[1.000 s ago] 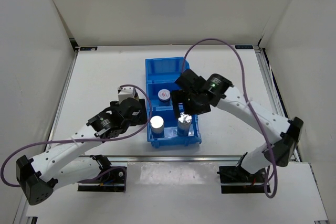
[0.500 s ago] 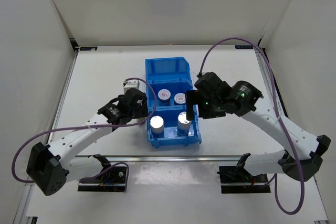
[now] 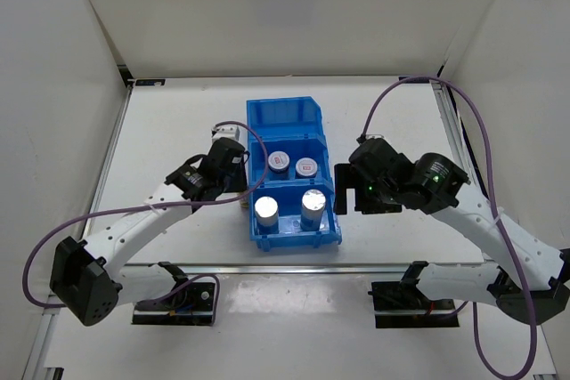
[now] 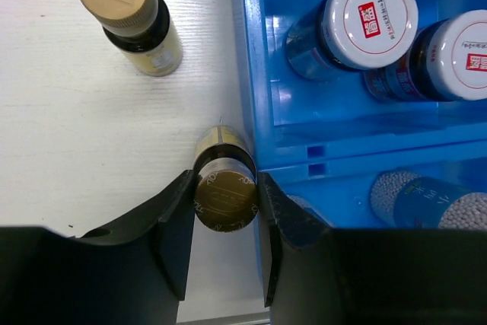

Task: Organize the condiment bottles

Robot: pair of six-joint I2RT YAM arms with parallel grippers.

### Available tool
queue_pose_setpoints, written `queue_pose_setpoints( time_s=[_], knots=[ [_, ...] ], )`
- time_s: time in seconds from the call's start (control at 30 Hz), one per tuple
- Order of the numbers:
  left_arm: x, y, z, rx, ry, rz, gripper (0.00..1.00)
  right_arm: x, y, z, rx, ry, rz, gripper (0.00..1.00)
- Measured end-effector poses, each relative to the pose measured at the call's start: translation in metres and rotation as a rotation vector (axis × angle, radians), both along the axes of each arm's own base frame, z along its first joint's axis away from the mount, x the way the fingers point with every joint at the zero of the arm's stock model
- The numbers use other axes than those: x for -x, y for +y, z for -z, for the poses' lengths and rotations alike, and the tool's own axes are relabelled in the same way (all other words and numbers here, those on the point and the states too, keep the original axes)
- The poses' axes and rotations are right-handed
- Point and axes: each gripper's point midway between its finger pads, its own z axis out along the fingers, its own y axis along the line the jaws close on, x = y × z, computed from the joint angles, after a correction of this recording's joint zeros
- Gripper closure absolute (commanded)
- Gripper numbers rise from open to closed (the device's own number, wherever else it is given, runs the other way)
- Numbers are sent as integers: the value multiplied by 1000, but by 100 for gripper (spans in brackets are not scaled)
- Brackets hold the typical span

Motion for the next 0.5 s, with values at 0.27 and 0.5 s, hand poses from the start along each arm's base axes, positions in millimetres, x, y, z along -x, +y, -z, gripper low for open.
queue_pose_setpoints(
  time_s=[0.27,0.5],
  knots=[
    [-7,1,-45,5,-48,7,89,3,-8,10,27,10,24,0],
    [-46,-19,-163,84,-275,22,89,0,-11,9,32,-6,33,0]
  ],
)
